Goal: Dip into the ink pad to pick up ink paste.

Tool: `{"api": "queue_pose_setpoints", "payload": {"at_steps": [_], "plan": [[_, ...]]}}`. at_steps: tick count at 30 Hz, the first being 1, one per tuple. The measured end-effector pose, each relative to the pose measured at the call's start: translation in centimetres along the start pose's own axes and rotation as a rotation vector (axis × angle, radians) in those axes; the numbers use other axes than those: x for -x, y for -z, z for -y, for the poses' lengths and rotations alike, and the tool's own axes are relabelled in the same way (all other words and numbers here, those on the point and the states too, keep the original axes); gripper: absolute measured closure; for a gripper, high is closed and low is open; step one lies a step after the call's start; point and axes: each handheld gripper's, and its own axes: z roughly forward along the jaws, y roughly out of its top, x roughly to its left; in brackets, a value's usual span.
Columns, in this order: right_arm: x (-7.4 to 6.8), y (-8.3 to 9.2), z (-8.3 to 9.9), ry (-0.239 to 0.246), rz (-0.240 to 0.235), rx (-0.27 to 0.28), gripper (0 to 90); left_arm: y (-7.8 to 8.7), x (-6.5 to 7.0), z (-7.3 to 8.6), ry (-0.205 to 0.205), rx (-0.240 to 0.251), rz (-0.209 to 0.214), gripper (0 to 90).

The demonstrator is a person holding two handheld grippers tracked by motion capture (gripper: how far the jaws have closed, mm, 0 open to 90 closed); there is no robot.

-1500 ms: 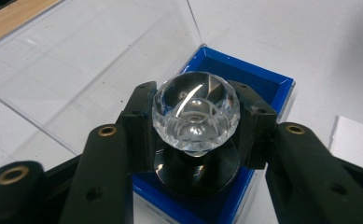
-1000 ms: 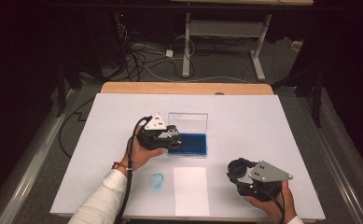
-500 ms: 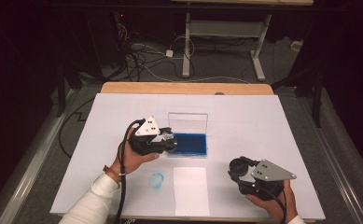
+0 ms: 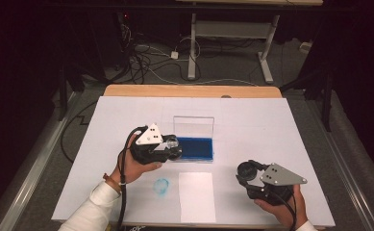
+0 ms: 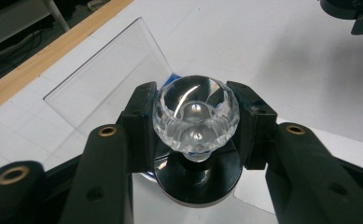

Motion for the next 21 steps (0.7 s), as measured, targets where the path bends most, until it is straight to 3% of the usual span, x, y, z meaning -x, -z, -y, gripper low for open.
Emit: {"api": "queue_pose_setpoints", "payload": {"at_steps": [15,21], "plan": [[0.0,-0.5,-0.3,0.009,-0.011,0.004,37.9,1.1,0.7,0.0,-0.014,0.01,0.0,54.4],[-0.1,-0.8,-0.4,0.008,-0.017,-0.001,37.9,0.0,-0.1,-0.6,-0.007,0.014,-0.007,54.4]]}}
